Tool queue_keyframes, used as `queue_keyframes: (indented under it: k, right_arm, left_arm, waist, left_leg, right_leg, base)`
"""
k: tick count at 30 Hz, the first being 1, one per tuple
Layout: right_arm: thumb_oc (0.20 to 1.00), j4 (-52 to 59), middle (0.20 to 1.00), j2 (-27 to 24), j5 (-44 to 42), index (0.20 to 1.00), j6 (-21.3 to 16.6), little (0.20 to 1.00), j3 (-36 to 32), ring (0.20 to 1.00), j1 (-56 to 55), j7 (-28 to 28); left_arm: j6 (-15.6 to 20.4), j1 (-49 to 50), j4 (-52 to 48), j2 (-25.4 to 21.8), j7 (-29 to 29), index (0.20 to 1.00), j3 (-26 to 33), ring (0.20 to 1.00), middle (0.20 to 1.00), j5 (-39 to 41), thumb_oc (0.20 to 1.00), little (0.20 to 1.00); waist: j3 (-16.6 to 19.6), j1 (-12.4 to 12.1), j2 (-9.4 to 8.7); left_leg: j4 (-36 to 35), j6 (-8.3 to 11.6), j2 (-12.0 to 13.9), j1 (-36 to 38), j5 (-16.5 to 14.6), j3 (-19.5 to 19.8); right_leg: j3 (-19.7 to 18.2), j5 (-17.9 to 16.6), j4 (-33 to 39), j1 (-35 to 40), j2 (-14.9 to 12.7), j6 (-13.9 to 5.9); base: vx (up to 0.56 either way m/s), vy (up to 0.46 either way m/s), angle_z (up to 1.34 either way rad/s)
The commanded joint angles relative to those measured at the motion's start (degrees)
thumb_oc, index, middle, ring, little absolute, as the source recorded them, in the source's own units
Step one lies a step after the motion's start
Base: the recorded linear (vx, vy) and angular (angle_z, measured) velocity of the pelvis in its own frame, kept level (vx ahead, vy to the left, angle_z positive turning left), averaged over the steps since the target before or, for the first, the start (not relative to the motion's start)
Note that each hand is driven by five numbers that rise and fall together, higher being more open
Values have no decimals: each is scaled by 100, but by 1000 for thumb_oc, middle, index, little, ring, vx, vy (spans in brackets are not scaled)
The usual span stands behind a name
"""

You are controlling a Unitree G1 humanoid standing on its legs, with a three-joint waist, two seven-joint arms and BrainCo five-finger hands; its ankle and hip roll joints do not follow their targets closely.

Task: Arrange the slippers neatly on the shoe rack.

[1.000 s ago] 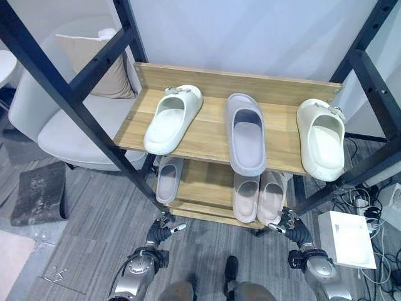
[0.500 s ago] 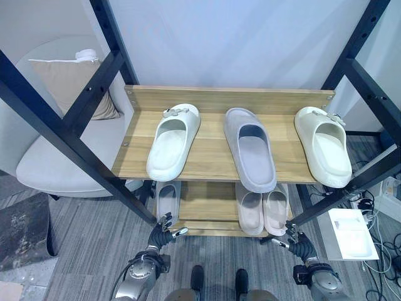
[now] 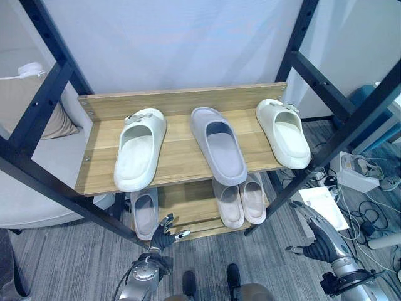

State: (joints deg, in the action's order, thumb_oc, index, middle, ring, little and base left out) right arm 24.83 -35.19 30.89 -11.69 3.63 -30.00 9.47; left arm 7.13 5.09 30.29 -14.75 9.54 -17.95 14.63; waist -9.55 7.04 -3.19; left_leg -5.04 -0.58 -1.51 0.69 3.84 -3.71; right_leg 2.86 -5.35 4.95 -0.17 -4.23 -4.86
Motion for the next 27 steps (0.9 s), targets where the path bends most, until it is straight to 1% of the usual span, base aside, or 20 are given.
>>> queue_keyframes:
  k: [1,3,5,6,7,8,9,10,11,12,13,14,15,16,17,18,21,24,25,27]
  right_arm:
    - [1000,540,1000,-392,70,1000,-406,1000,-196,1000,728,556]
    - [1000,613,1000,-438,51,1000,-395,1000,-216,1000,936,663]
    - [1000,689,1000,-508,-12,1000,-353,1000,-173,1000,1620,916]
    - [1000,579,1000,-512,-2,1000,-293,1000,-95,1000,2214,1103]
    - [1000,557,1000,-513,3,1000,-296,1000,-76,1000,2243,1115]
    - [1000,310,1000,-569,182,1000,-147,1000,29,1000,2933,1334]
    - [1000,304,1000,-568,183,1000,-148,1000,37,1000,2937,1336]
    - [1000,122,1000,-637,270,1000,-49,1000,72,1000,3229,1369]
    - [1000,-222,1000,-543,294,1000,39,1000,128,1000,3596,1502]
    - [1000,-253,1000,-541,297,1000,33,1000,150,1000,3634,1519]
    - [1000,-693,1000,-638,411,1000,234,1000,196,1000,4047,1565]
    - [1000,-730,1000,-639,416,1000,229,1000,222,1000,4092,1587]
    - [1000,-1211,1000,-609,452,1000,407,1000,301,1000,4406,1657]
    - [1000,-1429,1000,-555,454,1000,463,1000,319,1000,4532,1733]
    - [1000,-1453,1000,-554,455,1000,458,1000,331,1000,4556,1749]
    - [1000,-1856,1000,-566,501,1000,611,1000,446,1000,4856,1785]
    - [1000,-2297,1000,-568,516,1000,738,1000,574,1000,5177,1809]
    - [1000,-2675,1000,-511,403,1000,765,1000,710,1000,5433,1831]
    - [1000,-2880,1000,-474,358,1000,807,1000,796,1000,5561,1814]
    - [1000,-3009,1000,-426,327,1000,834,1000,859,1000,5650,1806]
  left_arm:
    - [379,-181,214,-11,79,1000,8,1000,1000,-81,1000,1000]
    - [372,-169,233,-10,66,1000,-19,1000,1000,-61,1000,1000]
    - [362,-151,210,-22,50,1000,-97,1000,1000,-17,1000,1000]
    - [355,-138,195,-25,34,1000,-175,1000,1000,21,1000,1000]
    - [355,-144,196,-27,33,1000,-165,1000,1000,22,1000,1000]
    - [334,-145,187,-46,2,1000,-215,1000,1000,50,1000,1000]
    - [333,-142,189,-46,1,1000,-213,1000,1000,50,1000,1000]
    - [334,-130,178,-63,-7,1000,-263,1000,1000,54,1000,1000]
    - [315,-115,160,-73,-23,1000,-266,1000,1000,105,1000,1000]
    - [315,-123,159,-75,-23,1000,-253,1000,1000,106,1000,1000]
    - [295,-87,153,-98,-64,1000,-287,1000,1000,142,1000,1000]
    - [293,-97,150,-97,-64,1000,-275,1000,1000,144,1000,1000]
    - [290,-74,177,-123,-85,1000,-289,1000,1000,158,1000,1000]
    - [288,-66,188,-124,-91,1000,-293,1000,1000,165,1000,1000]
    - [288,-72,186,-126,-91,1000,-289,1000,1000,166,1000,1000]
    - [287,-46,214,-168,-114,1000,-309,1000,1000,186,1000,1000]
    - [286,-19,246,-225,-163,1000,-295,1000,1000,199,1000,1000]
    - [273,8,277,-258,-194,1000,-294,1000,1000,215,1000,1000]
    - [268,38,304,-282,-202,1000,-300,1000,1000,206,1000,1000]
    - [262,56,326,-290,-215,1000,-287,1000,1000,224,1000,1000]
  waist:
    - [187,-174,-27]
    - [214,-200,-25]
    - [271,-267,-20]
    - [313,-358,-14]
    - [304,-348,-17]
    - [321,-452,-33]
    - [328,-447,-25]
    - [342,-527,-30]
    - [348,-612,-38]
    - [336,-594,-51]
    - [349,-717,-57]
    - [330,-700,-66]
    - [329,-827,-74]
    - [314,-882,-75]
    - [298,-874,-85]
    - [287,-1006,-98]
    - [243,-1155,-112]
    - [208,-1248,-122]
    - [189,-1353,-130]
    - [176,-1408,-124]
  left_leg:
    - [17,-40,-47,309,-594,379]
    - [17,-38,-45,315,-596,385]
    - [17,-33,-36,332,-605,427]
    - [17,-30,-28,346,-606,466]
    - [18,-30,-28,348,-608,468]
    - [19,-26,-34,327,-557,510]
    - [16,-25,-24,354,-606,517]
    - [14,-23,-23,364,-611,541]
    - [15,-20,-19,369,-609,598]
    - [19,-21,-32,336,-556,601]
    - [17,-13,-17,380,-617,658]
    - [22,-15,-31,351,-563,661]
    - [30,-5,-21,380,-611,730]
    - [41,-6,-19,376,-616,765]
    - [54,-8,-33,347,-571,768]
    - [59,4,-18,368,-618,846]
    - [96,18,-27,330,-614,958]
    - [118,34,-39,296,-612,1058]
    - [124,42,-48,266,-599,1116]
    - [116,53,-55,244,-582,1178]
  right_leg:
    - [76,283,-284,-64,-76,-402]
    - [98,299,-266,-36,-74,-397]
    - [171,331,-214,36,-77,-378]
    - [228,354,-195,86,-85,-360]
    - [230,354,-193,90,-85,-360]
    - [298,340,-177,109,-106,-336]
    - [301,379,-167,140,-95,-341]
    - [340,391,-152,173,-99,-330]
    - [401,402,-130,215,-109,-316]
    - [407,364,-139,183,-123,-312]
    - [464,423,-114,264,-113,-304]
    - [471,383,-122,237,-127,-299]
    - [541,440,-113,303,-123,-288]
    - [584,453,-116,320,-126,-282]
    - [591,417,-126,296,-140,-278]
    - [674,477,-121,349,-134,-269]
    - [794,504,-123,388,-147,-256]
    - [892,534,-115,431,-156,-244]
    - [982,546,-110,438,-158,-240]
    - [1045,557,-86,457,-152,-238]
  base:
    - [28,4,-13]
    - [11,0,-2]
    - [47,-3,3]
    - [41,-4,3]
    - [0,0,0]
    - [24,-5,5]
    - [35,-5,5]
    - [61,-4,19]
    - [-1,-3,24]
    - [48,-10,29]
    - [-4,-5,20]
    - [84,-12,25]
    - [39,-8,29]
    - [41,-8,31]
    - [43,-21,26]
    - [46,-21,29]
    - [55,-17,27]
    - [35,-16,26]
    - [69,-25,25]
    - [50,-10,25]
